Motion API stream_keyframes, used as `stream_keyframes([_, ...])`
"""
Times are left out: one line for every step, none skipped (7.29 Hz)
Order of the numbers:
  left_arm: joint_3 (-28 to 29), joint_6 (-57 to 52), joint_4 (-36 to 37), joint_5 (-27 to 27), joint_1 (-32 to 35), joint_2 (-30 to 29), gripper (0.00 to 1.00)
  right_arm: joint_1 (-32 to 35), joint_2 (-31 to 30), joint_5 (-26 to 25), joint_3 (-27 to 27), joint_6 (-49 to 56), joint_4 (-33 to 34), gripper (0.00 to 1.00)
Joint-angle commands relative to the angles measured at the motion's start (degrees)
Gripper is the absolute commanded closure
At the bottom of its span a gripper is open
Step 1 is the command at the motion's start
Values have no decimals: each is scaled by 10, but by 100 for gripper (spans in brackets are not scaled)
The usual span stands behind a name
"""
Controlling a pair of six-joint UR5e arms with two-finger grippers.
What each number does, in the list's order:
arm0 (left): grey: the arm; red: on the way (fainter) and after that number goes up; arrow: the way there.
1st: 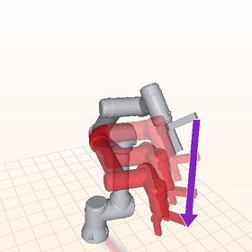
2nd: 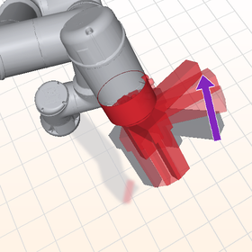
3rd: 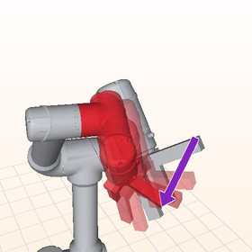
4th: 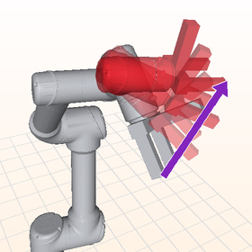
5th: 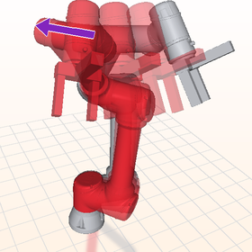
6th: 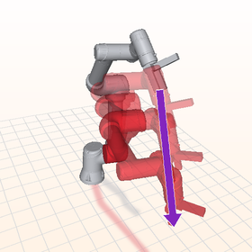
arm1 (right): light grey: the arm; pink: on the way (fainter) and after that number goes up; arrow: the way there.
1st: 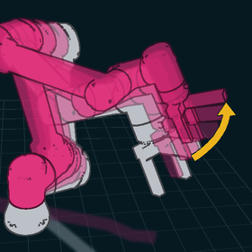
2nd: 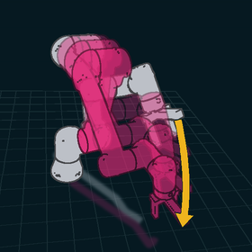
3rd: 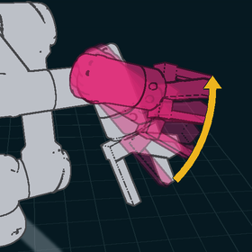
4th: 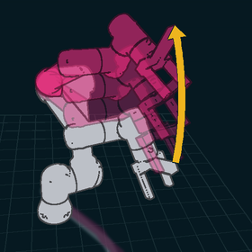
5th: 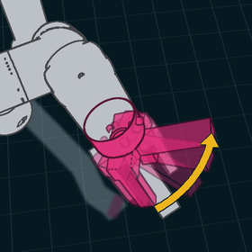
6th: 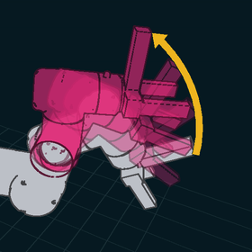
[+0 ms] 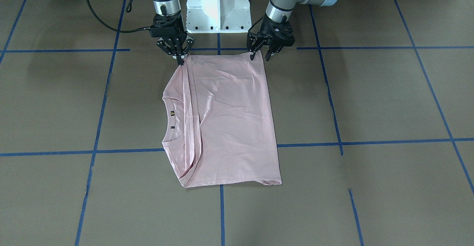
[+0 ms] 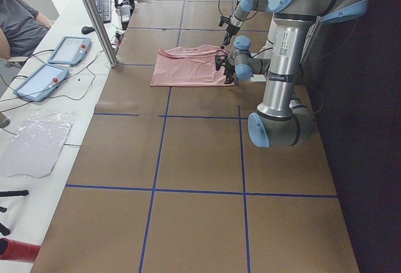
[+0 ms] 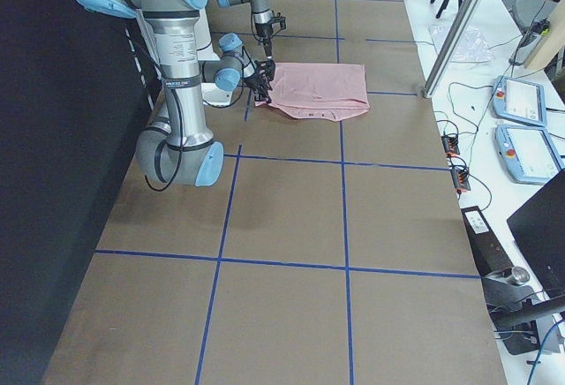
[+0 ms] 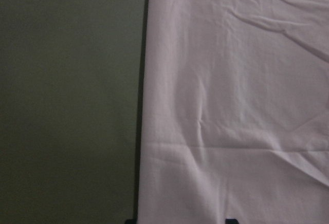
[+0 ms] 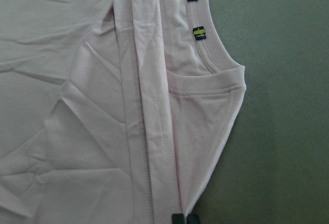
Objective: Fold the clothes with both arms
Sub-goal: 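Grasp the shirt edge nearest the robot with both grippers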
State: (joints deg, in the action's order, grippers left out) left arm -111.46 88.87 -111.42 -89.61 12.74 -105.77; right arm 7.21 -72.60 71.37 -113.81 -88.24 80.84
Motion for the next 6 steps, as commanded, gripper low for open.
stream_keyframes([1, 3, 1, 1, -18, 4, 35, 0, 0, 0, 0, 0, -1, 100])
stream_keyframes([2, 3, 1, 1, -25, 4, 35, 0, 0, 0, 0, 0, 0, 100])
stream_keyframes([4, 3, 1, 1, -28, 4, 35, 0, 0, 0, 0, 0, 0, 100])
stream_keyframes([5, 3, 1, 1, -29, 3, 36, 0, 0, 0, 0, 0, -1, 100])
stream_keyframes([6, 3, 1, 1, -29, 3, 50, 0, 0, 0, 0, 0, -1, 100])
stream_keyframes([7, 3, 1, 0, -29, 2, 56, 0, 0, 0, 0, 0, -1, 100])
